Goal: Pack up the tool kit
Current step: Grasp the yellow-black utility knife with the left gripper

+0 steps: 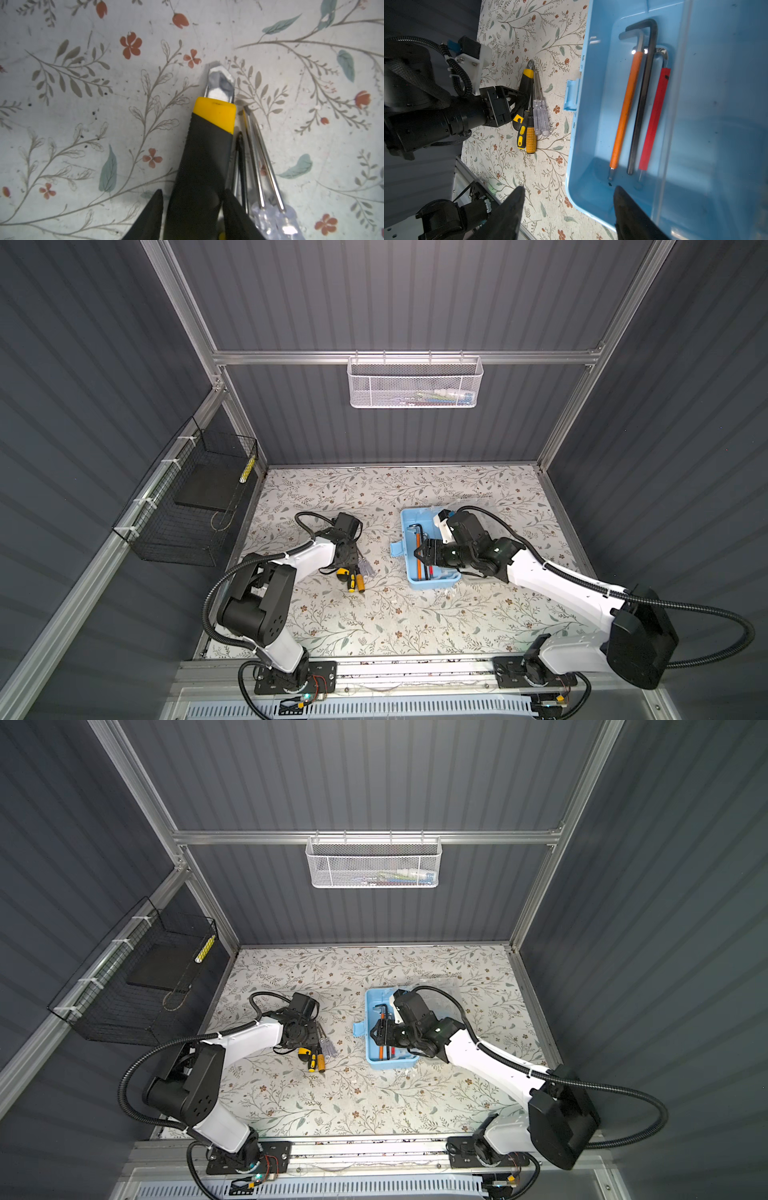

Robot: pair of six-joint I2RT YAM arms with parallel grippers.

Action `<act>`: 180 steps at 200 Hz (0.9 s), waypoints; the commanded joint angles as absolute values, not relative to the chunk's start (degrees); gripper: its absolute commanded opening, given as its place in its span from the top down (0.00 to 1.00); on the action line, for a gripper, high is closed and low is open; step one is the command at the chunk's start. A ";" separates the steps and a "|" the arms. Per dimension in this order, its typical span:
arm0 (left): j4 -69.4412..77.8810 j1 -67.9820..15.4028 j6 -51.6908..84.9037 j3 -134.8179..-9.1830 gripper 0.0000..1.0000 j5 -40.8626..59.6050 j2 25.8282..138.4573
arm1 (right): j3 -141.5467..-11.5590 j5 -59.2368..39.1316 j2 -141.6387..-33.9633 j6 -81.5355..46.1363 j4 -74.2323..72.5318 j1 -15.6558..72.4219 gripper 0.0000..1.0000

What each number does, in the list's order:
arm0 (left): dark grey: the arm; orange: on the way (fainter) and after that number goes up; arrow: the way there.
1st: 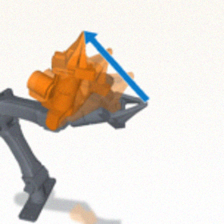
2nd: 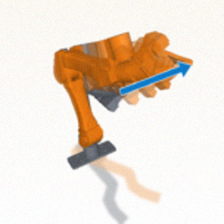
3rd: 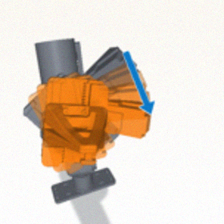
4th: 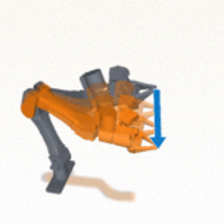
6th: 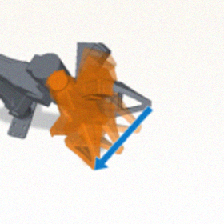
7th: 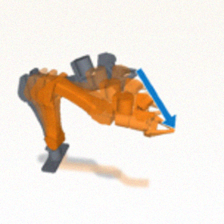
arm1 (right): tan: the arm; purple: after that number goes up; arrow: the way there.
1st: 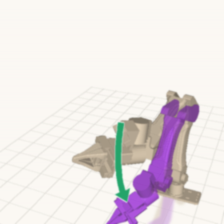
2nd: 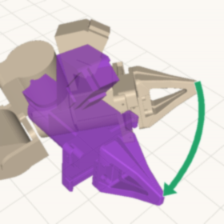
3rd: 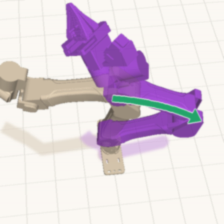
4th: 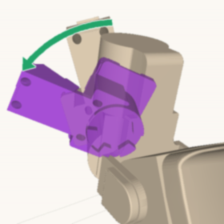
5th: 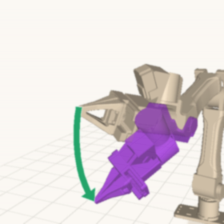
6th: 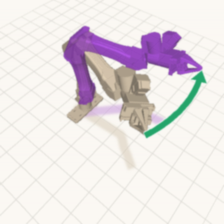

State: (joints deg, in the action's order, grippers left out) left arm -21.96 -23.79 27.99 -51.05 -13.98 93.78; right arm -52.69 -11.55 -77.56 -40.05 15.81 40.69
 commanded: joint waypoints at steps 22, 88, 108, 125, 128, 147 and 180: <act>-21.45 -23.31 27.20 -52.36 0.54 -14.70 95.18 | -54.14 -10.98 -78.44 -39.55 15.12 40.71 0.32; -22.71 -23.28 27.44 -54.06 0.59 -15.66 97.16 | -54.58 -11.34 -78.60 -39.24 15.21 40.18 0.32; -23.12 -23.29 27.34 -54.01 0.64 -16.25 96.86 | -54.34 -11.33 -78.48 -39.20 15.29 39.99 0.32; -23.41 -23.27 27.24 -53.90 0.69 -16.95 96.40 | -54.14 -11.33 -78.51 -39.20 15.20 39.91 0.32; -23.48 -23.29 27.17 -53.89 0.70 -17.04 96.29 | -54.10 -11.34 -78.57 -39.27 15.16 39.84 0.32; -23.96 -23.29 27.00 -53.79 0.77 -17.56 95.68 | -53.92 -11.60 -78.55 -39.54 14.93 39.81 0.32; -25.50 -23.28 26.88 -54.13 0.82 -18.03 93.42 | -53.88 -11.95 -78.39 -39.82 14.37 39.73 0.32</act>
State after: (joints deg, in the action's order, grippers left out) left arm -22.31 -23.57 27.57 -52.73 -16.60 96.03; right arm -53.19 -11.60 -78.39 -39.90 14.90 39.99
